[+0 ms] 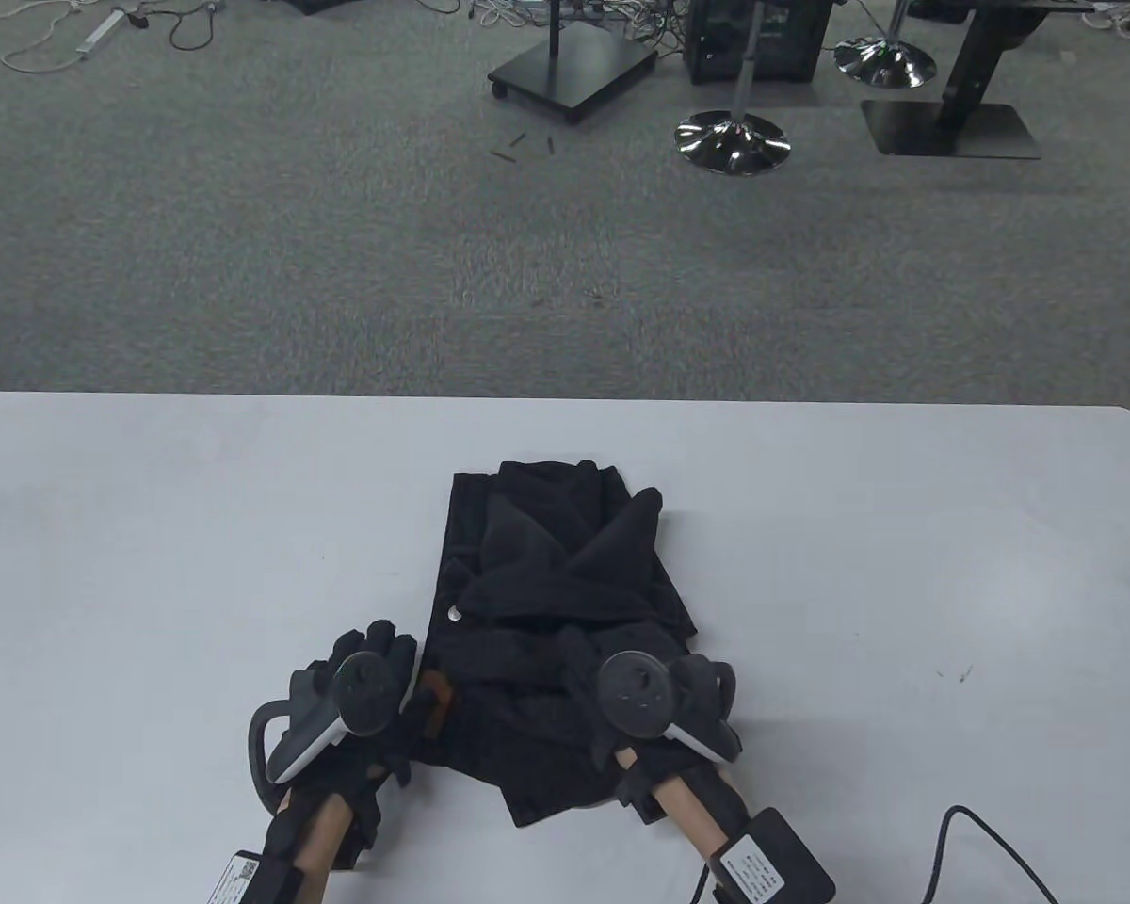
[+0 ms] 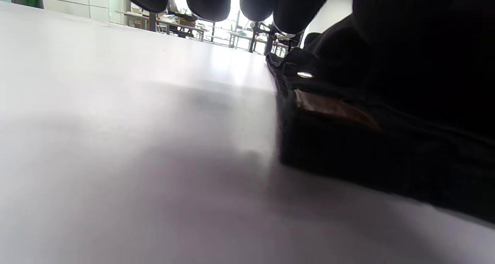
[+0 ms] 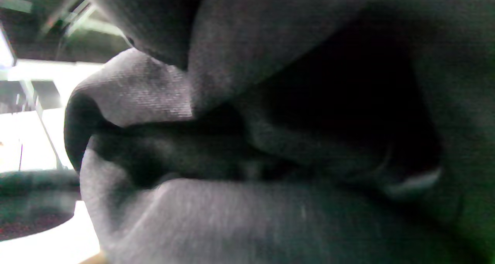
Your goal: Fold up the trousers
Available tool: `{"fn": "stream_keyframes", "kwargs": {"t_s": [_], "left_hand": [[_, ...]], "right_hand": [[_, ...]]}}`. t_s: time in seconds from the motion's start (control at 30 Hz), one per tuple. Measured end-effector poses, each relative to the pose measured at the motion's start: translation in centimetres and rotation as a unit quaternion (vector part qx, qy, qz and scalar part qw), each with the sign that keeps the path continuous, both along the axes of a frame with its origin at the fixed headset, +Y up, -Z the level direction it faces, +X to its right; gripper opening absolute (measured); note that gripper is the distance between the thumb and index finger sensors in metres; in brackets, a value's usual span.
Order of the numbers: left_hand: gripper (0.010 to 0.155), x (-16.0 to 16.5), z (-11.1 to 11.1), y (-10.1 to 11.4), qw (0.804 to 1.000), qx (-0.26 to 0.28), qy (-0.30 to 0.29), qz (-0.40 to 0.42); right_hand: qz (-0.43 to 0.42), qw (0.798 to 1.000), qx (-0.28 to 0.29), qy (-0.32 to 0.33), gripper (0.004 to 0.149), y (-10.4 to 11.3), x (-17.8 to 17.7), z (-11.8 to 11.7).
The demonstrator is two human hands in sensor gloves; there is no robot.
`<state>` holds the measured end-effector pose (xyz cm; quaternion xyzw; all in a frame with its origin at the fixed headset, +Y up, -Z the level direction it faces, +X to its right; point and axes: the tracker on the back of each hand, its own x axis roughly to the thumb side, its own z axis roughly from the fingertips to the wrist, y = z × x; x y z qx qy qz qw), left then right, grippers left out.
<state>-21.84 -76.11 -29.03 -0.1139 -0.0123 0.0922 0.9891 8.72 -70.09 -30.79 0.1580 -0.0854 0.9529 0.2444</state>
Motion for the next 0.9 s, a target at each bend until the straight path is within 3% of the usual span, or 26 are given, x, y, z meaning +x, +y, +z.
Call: {"fn": "stream_keyframes", "kwargs": {"t_s": [0.17,0.33,0.57,0.9], "left_hand": [[0.073,2.6,0.2,-0.5,0.998,-0.023,-0.049,-0.010],[0.069,5.2,0.4,-2.0,0.992,-0.069,-0.094,-0.056],[0.066,4.8,0.3,-1.3,0.991,-0.067,-0.065,-0.096],[0.061,-0.2,0.0,-0.1,0.990,-0.113,0.037,-0.075]], "right_hand": [[-0.161,0.983,-0.031,-0.083,0.045,0.5,6.2,-1.5],[-0.222,0.961,-0.049,-0.155,0.045,-0.4,10.9,-2.4],[-0.263,0.935,-0.050,-0.232,0.045,-1.2,15.4,-2.6],[-0.282,0.918,-0.038,-0.278,0.045,-1.3,18.0,-2.4]]}}
